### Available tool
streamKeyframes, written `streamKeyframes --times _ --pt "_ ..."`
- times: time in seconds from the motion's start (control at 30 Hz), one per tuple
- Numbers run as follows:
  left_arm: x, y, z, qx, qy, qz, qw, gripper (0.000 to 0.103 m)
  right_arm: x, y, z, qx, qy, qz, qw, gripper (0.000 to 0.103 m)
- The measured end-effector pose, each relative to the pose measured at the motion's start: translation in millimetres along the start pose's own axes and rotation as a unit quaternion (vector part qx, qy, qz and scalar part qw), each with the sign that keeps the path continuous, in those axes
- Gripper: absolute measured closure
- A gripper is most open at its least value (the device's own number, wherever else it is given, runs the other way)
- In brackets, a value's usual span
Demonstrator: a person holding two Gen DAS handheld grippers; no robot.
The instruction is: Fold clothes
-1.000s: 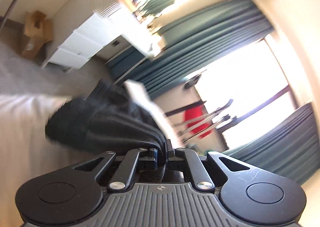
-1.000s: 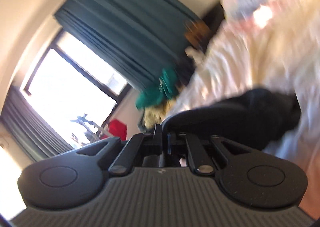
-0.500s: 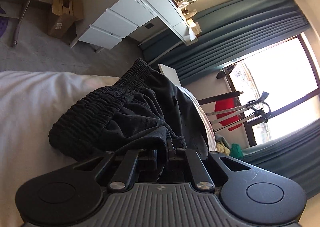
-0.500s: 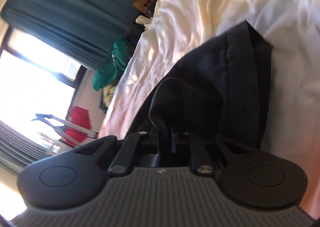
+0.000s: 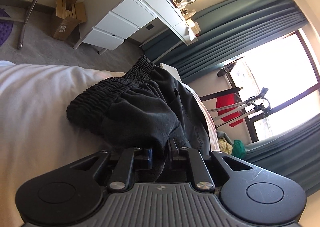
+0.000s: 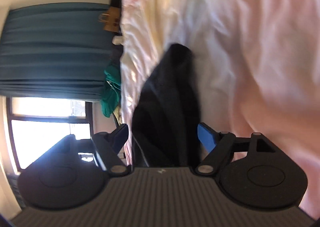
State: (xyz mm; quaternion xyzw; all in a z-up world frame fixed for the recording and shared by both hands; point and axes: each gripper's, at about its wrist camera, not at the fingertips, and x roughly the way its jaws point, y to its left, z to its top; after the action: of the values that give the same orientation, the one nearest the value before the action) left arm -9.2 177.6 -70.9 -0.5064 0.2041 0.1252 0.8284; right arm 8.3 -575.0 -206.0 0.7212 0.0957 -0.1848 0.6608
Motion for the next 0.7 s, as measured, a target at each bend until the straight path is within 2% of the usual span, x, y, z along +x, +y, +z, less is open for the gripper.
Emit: streamKeyframes --times 0.07,0.13,0.23,0.27,0.3,0.33,0.37,0.47,0.53,0.57,0.63,0.67,0.7 --pt "-2 0 -4 0.002 -0.001 0.003 1.0 0.086 5 -3 -4 0.001 0.025 -0.002 1.0 0.025" --pt "-4 0 -7 0.003 -0.003 0.005 1.0 0.085 14 2 -8 -0.033 0.04 -0.017 0.999 0.025" --pt "-2 0 -11 0.004 -0.001 0.011 0.9999 0.082 35 9 -12 -0.098 0.063 -0.053 0.992 0.04" --pt "0 2 -12 0.001 0.002 0.011 0.9999 0.082 42 12 -13 -0.119 0.071 -0.065 0.988 0.063" --pt "1 3 -13 -0.002 0.004 0.011 0.9999 0.081 49 14 -15 -0.141 0.079 -0.077 0.984 0.076" --pt "2 4 -14 -0.005 0.004 0.012 0.9999 0.081 55 16 -14 -0.158 0.082 -0.087 0.98 0.094" --pt "2 5 -15 -0.005 0.003 0.014 0.9999 0.08 56 17 -10 -0.164 0.073 -0.089 0.98 0.096" --pt "3 5 -15 -0.001 -0.001 0.018 0.9998 0.08 44 29 7 -0.179 -0.006 -0.084 0.98 0.096" --pt "3 4 -16 0.001 -0.003 0.019 0.9998 0.08 27 44 16 -0.212 -0.09 -0.077 0.97 0.097" --pt "3 4 -17 0.001 -0.003 0.019 0.9998 0.08 17 51 19 -0.233 -0.138 -0.074 0.96 0.097" --pt "4 3 -18 0.001 -0.001 0.019 0.9998 0.08 2 62 26 -0.275 -0.227 -0.078 0.931 0.097" --pt "4 3 -19 0.002 0.0 0.02 0.9998 0.08 2 63 32 -0.29 -0.25 -0.086 0.92 0.097" --pt "6 2 -19 0.006 -0.001 0.023 0.9997 0.08 4 60 38 -0.296 -0.259 -0.096 0.914 0.097"
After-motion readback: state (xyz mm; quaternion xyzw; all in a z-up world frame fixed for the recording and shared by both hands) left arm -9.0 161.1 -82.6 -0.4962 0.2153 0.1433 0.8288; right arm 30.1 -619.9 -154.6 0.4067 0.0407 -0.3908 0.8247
